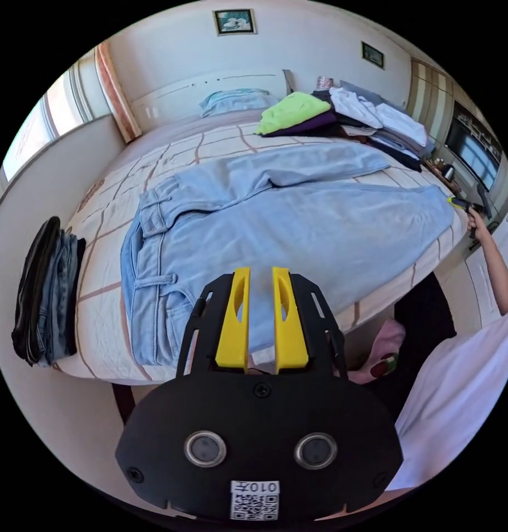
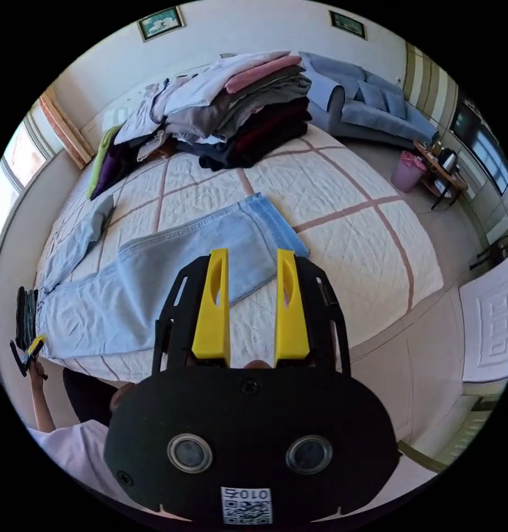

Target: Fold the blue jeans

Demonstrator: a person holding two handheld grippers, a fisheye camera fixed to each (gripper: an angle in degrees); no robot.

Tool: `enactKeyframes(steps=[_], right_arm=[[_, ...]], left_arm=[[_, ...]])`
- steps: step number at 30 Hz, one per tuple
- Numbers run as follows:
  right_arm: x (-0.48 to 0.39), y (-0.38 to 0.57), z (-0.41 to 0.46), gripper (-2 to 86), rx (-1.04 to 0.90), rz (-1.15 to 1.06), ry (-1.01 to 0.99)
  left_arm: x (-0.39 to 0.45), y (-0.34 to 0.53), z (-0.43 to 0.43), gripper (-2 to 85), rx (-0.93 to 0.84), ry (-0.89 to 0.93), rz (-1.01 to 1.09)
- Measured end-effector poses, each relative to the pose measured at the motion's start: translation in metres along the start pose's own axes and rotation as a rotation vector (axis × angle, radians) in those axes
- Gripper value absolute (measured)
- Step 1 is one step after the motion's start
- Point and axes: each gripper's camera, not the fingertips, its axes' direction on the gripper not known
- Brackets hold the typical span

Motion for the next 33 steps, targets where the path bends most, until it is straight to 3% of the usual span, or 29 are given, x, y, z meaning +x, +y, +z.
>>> enactKeyframes(steps=[3,6,13,17,20,24,27,29,31,33], right_arm=[[-0.069,-0.021,0.003,13.1,0.015,-0.173,-0.226],[-0.133,-0.055,0.038,15.1,-0.058,-0.211,-0.484],[-0.246,-0.112,0.121,13.6,-0.286,-0.225,-0.396],[-0.287,-0.11,0.102,4.5,-0.218,-0.206,-0.426],[-0.351,-0.093,0.037,4.1,-0.035,-0.407,-0.469],[-0.472,-0.002,-0.07,4.1,0.184,-0.982,-0.648],[-0.536,0.075,-0.077,5.8,0.001,-1.228,-0.83],[-0.557,0.113,-0.061,8.8,-0.12,-1.313,-0.837],[-0.561,0.134,-0.041,11.0,-0.169,-1.314,-0.767],[-0.551,0.123,-0.021,11.8,-0.22,-1.172,-0.802]], left_arm=[[-0.015,0.023,0.008,4.5,0.032,0.035,-0.092],[-0.011,0.046,-0.01,4.1,0.122,0.006,-0.114],[-0.031,0.136,-0.062,3.3,0.251,-0.072,-0.13],[-0.057,0.196,-0.065,3.2,0.238,-0.078,-0.205],[-0.074,0.216,-0.058,3.6,0.242,-0.043,-0.232],[-0.09,0.207,-0.049,4.6,0.312,0.016,-0.23],[-0.107,0.199,-0.04,5.4,0.432,0.12,-0.283],[-0.126,0.2,-0.017,6.0,0.461,0.259,-0.356],[-0.139,0.205,0.006,6.3,0.395,0.316,-0.398],[-0.146,0.217,0.023,6.2,0.357,0.327,-0.423]])
